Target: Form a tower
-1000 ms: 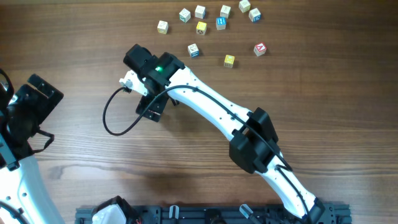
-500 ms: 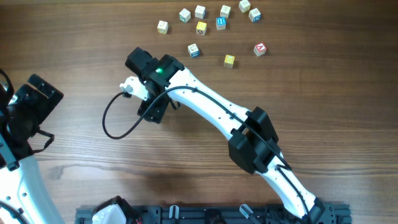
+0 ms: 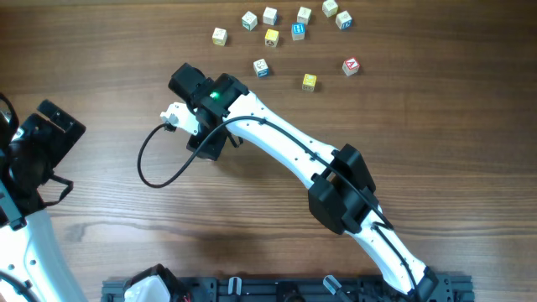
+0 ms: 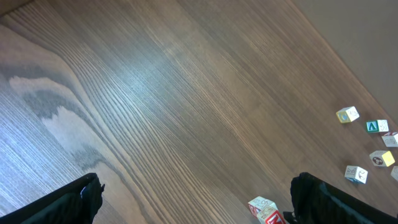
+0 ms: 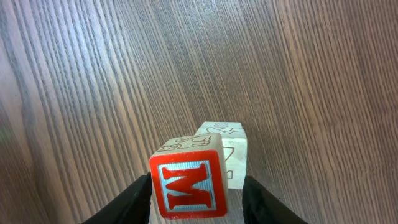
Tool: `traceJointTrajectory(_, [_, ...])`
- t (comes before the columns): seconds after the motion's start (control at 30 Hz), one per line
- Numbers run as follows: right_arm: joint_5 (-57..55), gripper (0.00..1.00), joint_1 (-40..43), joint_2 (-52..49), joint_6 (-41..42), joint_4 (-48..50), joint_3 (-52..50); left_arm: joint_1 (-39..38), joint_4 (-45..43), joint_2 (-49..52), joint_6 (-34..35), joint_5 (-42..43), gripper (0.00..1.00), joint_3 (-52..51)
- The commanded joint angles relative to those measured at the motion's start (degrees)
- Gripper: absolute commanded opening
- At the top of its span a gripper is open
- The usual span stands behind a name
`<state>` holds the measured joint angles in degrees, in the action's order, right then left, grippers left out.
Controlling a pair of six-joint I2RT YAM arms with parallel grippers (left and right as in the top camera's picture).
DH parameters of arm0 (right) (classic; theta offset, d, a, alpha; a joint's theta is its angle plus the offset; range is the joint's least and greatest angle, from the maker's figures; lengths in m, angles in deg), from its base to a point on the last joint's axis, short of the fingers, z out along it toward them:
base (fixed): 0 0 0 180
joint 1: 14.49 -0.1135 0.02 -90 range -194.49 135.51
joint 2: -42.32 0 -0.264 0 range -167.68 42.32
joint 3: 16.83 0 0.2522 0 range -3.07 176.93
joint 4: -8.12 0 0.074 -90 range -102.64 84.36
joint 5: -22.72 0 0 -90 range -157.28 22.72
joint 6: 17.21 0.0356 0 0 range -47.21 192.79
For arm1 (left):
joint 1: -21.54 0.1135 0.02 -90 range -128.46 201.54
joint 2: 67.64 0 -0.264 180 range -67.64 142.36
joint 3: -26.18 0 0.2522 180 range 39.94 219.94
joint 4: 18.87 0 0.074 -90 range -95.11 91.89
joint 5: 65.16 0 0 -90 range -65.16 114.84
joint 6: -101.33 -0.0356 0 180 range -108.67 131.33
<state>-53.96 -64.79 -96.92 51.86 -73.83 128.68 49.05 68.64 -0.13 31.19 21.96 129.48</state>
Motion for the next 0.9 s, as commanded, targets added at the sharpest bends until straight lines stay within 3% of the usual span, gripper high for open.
traceJointTrajectory(0.0, [1.16,0.45,0.02,1.53,-1.03,0.2,-0.2,0.42,-0.22,-0.09,0.31,0.7,1.0,0.48])
traceJointTrajectory(0.4, [-1.46,0.34,0.02,1.55,-0.63,0.7,-0.17,0.42,-0.22,-0.09,0.31,0.7,1.0,0.48])
traceJointTrajectory(0.87, [-3.87,0.34,0.24,1.55,1.68,1.07,-0.17,0.42,-0.22,-0.09,0.31,0.7,1.0,0.48])
